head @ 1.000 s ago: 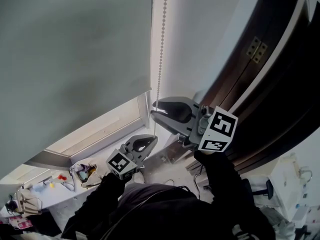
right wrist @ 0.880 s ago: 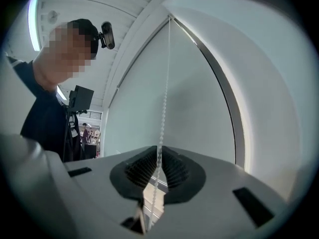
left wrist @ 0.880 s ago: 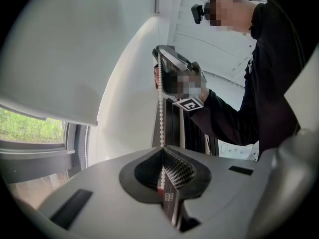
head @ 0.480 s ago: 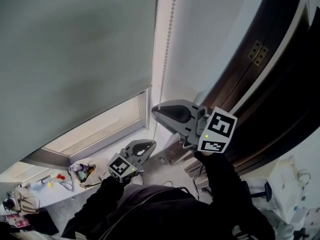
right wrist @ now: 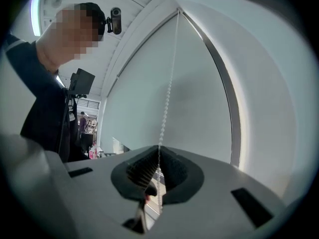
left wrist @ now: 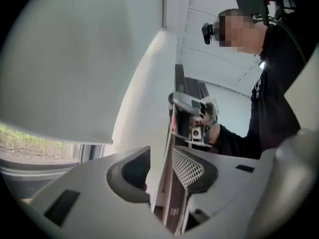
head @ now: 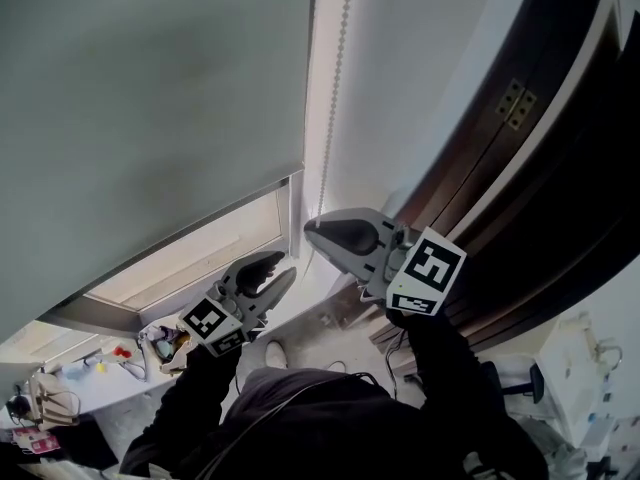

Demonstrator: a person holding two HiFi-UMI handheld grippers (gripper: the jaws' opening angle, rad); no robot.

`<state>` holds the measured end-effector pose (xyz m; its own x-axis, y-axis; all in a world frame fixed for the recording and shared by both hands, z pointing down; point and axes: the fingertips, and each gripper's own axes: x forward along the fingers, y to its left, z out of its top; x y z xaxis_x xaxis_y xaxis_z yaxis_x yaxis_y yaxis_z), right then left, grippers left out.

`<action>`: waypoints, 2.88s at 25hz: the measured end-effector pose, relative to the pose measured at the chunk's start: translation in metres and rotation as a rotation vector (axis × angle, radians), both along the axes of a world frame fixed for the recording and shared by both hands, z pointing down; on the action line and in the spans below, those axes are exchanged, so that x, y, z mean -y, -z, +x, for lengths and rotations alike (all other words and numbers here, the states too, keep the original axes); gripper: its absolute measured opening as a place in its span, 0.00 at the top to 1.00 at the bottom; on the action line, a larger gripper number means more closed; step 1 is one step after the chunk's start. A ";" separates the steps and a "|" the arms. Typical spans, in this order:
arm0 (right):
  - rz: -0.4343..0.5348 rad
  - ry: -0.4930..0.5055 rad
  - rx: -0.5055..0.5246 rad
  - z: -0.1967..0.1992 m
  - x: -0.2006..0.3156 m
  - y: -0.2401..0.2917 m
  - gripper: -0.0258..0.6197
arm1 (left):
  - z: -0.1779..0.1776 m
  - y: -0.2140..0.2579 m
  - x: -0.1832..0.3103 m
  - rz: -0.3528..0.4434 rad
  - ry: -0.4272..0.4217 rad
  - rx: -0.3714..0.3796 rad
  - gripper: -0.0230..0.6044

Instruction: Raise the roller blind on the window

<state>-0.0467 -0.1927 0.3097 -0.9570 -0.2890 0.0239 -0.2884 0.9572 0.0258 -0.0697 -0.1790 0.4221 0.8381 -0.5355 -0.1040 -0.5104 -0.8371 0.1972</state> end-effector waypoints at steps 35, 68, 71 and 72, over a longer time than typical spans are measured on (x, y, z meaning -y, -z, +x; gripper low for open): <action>-0.268 0.066 -0.073 -0.010 -0.038 -0.165 0.94 | 0.047 0.129 0.006 0.138 -0.208 0.065 0.93; -0.064 0.127 0.155 0.012 0.004 0.028 0.71 | 0.063 -0.110 -0.011 -0.205 -0.235 0.181 0.93; -0.073 0.127 0.135 0.010 0.006 0.029 0.82 | 0.059 -0.109 -0.010 -0.206 -0.221 0.171 0.93; -0.077 0.124 0.128 0.010 0.007 0.029 0.84 | 0.058 -0.109 -0.010 -0.206 -0.219 0.169 0.93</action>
